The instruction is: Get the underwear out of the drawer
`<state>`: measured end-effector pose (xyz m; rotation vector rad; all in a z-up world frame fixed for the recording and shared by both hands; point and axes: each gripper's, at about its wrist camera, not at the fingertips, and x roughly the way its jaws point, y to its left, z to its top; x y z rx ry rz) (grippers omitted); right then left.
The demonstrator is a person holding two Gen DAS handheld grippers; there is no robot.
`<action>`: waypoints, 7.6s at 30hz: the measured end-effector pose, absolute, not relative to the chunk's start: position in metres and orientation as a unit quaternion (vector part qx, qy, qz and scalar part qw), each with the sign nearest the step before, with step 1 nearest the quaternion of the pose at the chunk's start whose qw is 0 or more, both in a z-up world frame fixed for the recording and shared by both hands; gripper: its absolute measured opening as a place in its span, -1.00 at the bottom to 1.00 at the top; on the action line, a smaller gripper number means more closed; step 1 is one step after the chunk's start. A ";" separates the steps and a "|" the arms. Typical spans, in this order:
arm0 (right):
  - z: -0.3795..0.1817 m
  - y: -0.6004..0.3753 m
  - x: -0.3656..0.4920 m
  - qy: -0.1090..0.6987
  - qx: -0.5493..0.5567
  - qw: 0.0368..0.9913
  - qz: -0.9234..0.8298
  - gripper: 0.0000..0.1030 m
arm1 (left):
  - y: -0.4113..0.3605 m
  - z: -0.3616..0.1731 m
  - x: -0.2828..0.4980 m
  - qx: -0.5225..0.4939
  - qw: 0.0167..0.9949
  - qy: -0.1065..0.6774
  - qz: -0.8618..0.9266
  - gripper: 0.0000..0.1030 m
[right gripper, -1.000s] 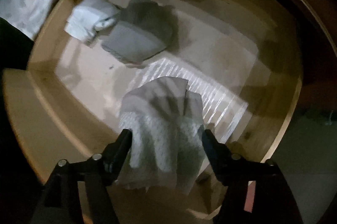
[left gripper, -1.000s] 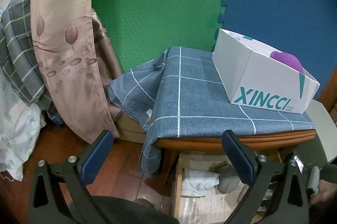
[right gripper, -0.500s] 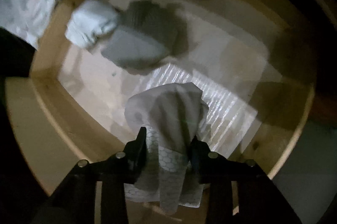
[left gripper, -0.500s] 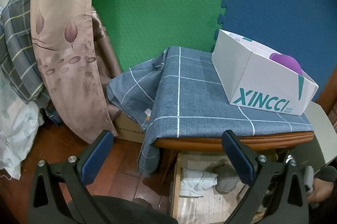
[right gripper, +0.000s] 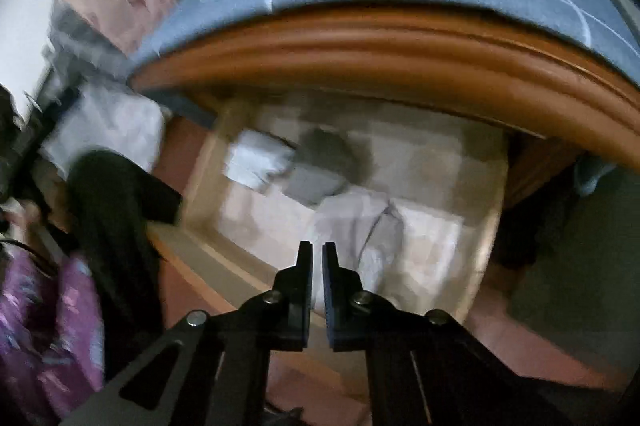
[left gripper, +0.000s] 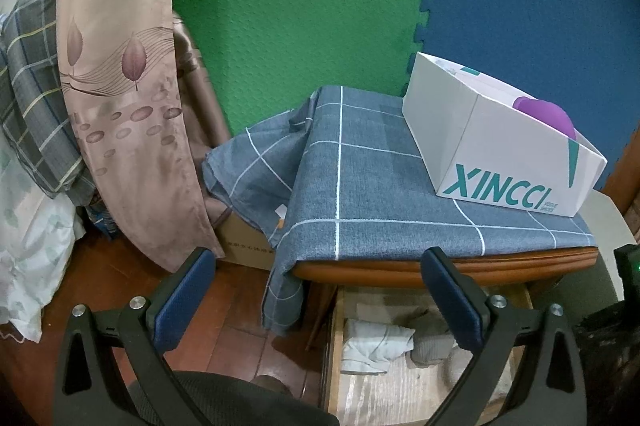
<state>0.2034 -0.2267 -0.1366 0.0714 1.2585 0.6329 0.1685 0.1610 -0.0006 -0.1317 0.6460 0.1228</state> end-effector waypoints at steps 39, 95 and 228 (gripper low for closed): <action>-0.227 -0.188 0.214 0.665 -0.058 0.705 0.237 -0.38 | 0.192 0.001 0.162 -0.171 0.937 0.301 0.032 0.97; 0.086 -0.178 0.434 0.393 0.099 0.889 0.213 0.09 | 0.162 0.001 0.164 -0.083 0.947 0.308 0.037 0.98; -0.039 -0.400 0.162 0.333 0.197 0.905 0.175 0.42 | -0.018 0.084 0.389 0.152 0.886 0.416 -0.134 -0.05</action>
